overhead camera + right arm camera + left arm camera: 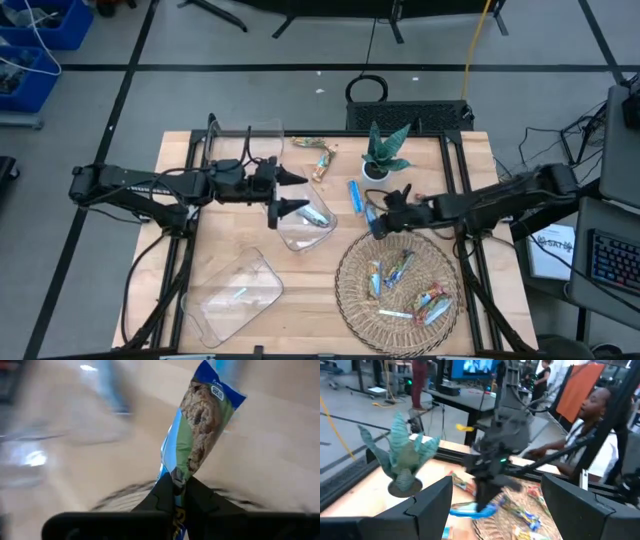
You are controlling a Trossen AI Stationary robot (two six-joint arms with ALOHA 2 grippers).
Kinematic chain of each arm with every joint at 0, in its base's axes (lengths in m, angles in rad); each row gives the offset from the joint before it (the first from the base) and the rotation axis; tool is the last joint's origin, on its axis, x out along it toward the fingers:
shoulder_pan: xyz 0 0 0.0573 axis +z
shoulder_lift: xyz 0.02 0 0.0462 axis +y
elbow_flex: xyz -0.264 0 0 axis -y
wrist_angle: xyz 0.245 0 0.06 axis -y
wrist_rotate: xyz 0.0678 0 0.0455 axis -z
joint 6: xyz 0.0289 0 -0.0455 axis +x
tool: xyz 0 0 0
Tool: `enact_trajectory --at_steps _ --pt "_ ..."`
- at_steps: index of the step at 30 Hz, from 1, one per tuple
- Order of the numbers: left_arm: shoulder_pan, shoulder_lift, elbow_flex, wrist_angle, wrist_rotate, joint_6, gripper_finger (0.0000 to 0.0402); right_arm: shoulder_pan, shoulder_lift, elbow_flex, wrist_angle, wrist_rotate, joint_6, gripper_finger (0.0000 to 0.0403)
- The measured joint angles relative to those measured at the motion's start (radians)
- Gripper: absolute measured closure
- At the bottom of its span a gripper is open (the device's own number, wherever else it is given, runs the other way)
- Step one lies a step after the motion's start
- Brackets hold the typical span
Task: Pick and place Granola Bars by type
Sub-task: Put the blue granola bar into the middle transparent bin
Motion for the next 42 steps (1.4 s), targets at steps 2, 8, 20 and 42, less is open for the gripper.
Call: enact_trajectory --at_steps 2,8,20,42 --pt "0.008 0.000 0.000 0.037 0.003 -0.019 0.0092 0.008 -0.065 0.014 0.033 0.000 -0.060 0.0393" --pt "0.032 0.000 0.000 0.148 0.075 -0.114 0.0092 0.003 -0.183 0.072 0.256 0.013 -0.278 0.0394" --pt "0.040 0.148 -0.001 0.350 0.049 -0.349 0.0092 -0.098 -0.095 0.221 0.519 -0.103 -0.529 0.0395" --pt "0.011 0.310 -0.001 0.600 0.093 -0.542 0.0214 -0.109 0.135 0.260 0.718 -0.225 -0.456 0.0377"
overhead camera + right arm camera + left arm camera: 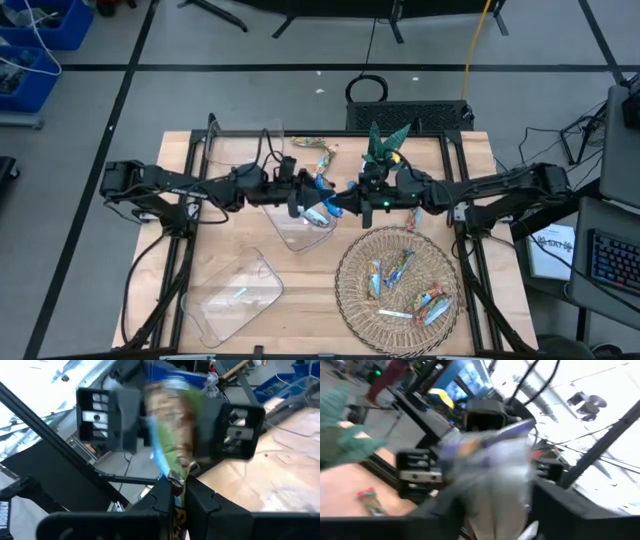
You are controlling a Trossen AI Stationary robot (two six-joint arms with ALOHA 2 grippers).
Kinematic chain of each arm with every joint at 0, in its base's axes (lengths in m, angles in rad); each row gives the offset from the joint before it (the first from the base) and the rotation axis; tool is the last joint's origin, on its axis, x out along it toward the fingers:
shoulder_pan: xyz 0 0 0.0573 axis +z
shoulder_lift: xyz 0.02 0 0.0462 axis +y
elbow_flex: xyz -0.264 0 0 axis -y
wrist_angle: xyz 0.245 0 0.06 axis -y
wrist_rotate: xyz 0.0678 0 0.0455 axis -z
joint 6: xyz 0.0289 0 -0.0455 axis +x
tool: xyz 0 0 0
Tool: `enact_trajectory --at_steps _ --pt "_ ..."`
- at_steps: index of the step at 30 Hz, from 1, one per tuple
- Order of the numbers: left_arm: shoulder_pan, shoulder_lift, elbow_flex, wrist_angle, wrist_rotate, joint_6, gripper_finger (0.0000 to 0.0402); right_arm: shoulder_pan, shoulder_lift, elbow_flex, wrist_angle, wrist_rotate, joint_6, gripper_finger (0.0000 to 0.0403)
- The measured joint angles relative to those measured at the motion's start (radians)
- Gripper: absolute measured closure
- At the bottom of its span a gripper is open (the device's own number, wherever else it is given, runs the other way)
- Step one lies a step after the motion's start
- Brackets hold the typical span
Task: Pick and place Granola Bars by type
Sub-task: Put the blue granola bar into the middle transparent bin
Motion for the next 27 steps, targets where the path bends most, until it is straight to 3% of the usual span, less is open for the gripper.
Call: enact_trajectory --at_steps 3,5,12,19,23,27 --pt "-0.008 0.000 0.000 0.006 0.010 -0.017 0.0325 0.000 0.001 0.000 0.016 -0.006 -0.002 0.0365" --pt "-0.013 0.000 0.000 0.008 0.009 -0.012 0.0358 0.001 0.002 0.000 0.033 -0.035 -0.020 0.0359" --pt "-0.007 -0.039 0.001 -0.041 0.035 0.029 0.0364 -0.005 -0.108 -0.001 -0.064 -0.218 0.042 0.0299" --pt "0.011 -0.106 0.000 -0.240 0.058 0.105 0.0368 -0.011 -0.252 -0.001 -0.243 -0.241 -0.016 0.0233" --pt "0.016 -0.137 0.000 -0.426 0.088 0.144 0.0370 -0.009 -0.304 -0.001 -0.339 -0.279 -0.037 0.0224" --pt "0.016 -0.181 0.001 -0.680 0.056 0.216 0.0371 -0.008 -0.336 -0.001 -0.459 -0.338 -0.042 0.0224"
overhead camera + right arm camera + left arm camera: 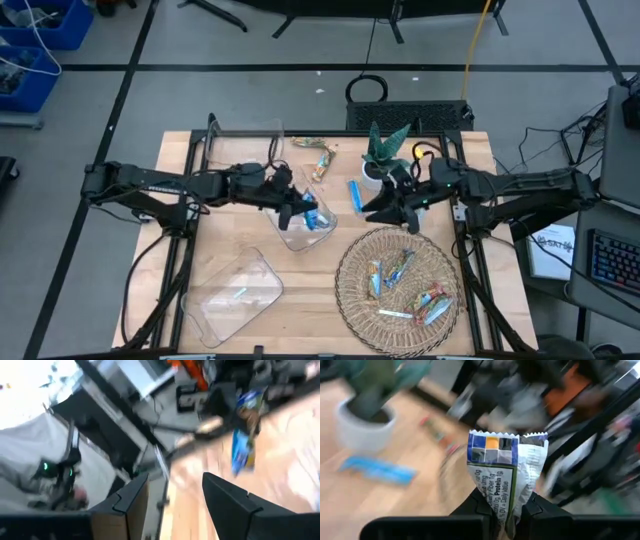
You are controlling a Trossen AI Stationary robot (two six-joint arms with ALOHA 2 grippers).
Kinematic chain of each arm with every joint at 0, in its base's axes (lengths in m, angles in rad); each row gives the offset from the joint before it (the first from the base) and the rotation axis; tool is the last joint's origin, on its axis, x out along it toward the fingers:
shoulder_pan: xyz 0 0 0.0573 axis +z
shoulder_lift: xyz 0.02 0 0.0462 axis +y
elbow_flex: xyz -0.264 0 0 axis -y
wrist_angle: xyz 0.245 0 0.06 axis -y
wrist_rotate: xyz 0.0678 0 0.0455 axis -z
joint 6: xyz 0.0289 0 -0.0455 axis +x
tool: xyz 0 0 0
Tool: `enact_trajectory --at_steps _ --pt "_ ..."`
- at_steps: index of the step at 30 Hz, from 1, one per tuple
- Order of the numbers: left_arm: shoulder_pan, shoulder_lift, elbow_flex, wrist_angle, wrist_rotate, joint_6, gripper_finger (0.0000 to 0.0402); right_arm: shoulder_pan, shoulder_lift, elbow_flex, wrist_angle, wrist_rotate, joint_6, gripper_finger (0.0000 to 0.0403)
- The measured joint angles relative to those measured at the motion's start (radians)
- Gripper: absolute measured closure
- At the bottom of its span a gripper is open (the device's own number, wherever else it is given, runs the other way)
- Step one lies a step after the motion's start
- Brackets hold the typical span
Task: Pick and place Granola Bars by type
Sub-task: Put the blue granola bar into the middle transparent bin
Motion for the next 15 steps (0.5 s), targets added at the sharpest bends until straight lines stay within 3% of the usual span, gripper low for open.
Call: enact_trajectory --at_steps 2,7,15 --pt "0.000 -0.008 -0.001 -0.124 -0.045 0.049 0.0372 0.013 -0.008 0.000 -0.105 -0.020 -0.030 0.0226" --pt "0.001 0.001 -0.001 -0.257 -0.144 0.201 0.0373 0.050 -0.008 0.000 -0.373 -0.027 -0.205 0.0226" --pt "0.045 0.176 -0.002 -0.379 -0.130 0.322 0.0373 0.182 0.053 0.000 -0.741 -0.041 -0.507 0.0227"
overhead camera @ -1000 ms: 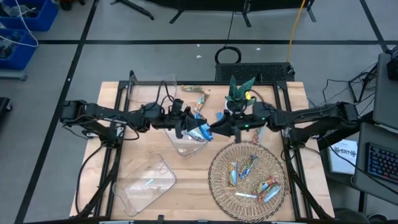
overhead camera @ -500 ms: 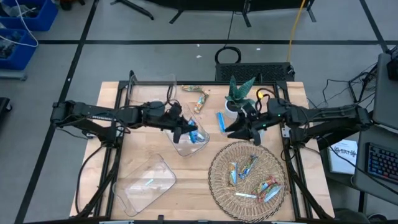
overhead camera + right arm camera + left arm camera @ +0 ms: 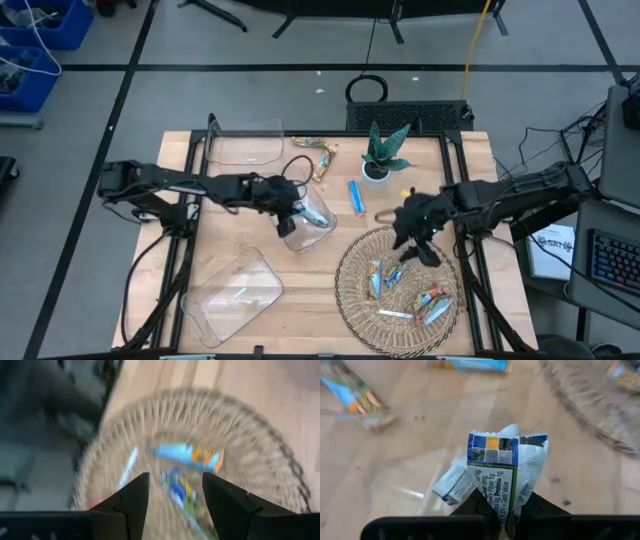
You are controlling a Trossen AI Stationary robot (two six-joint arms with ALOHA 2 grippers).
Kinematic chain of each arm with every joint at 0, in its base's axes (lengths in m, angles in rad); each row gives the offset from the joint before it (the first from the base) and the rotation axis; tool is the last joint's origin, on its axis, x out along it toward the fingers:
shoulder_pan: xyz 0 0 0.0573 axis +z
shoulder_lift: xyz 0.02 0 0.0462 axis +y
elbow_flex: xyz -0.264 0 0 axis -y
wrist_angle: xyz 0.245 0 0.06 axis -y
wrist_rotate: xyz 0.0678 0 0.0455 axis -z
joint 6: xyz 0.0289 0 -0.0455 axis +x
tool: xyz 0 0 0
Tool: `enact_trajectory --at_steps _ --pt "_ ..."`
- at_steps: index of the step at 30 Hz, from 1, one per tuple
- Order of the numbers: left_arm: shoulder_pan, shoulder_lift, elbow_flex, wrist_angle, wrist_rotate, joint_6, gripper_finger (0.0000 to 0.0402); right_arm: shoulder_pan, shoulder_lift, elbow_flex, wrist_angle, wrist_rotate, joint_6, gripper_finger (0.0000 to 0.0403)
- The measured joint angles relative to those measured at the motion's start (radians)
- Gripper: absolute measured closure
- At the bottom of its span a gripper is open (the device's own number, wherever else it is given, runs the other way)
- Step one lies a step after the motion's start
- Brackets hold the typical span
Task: Pick and place Granola Bars by type
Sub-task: Put the blue granola bar into the middle transparent bin
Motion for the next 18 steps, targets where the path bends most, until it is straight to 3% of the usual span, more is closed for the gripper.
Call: enact_trajectory --at_steps 3,8,12,18 --pt "0.029 0.059 0.002 0.024 0.034 -0.004 0.0361 0.053 0.029 0.000 -0.055 0.081 -0.092 0.0227" --pt "0.069 0.101 0.001 0.024 0.122 -0.039 0.0271 0.103 0.083 -0.073 0.052 0.124 -0.165 0.0229" --pt "0.084 0.091 0.000 0.048 0.217 -0.039 0.0204 0.134 0.131 -0.163 0.099 0.131 -0.142 0.0230" --pt "0.088 -0.005 0.001 0.217 0.350 -0.067 0.0128 0.138 0.146 -0.270 0.186 0.258 -0.163 0.0231"
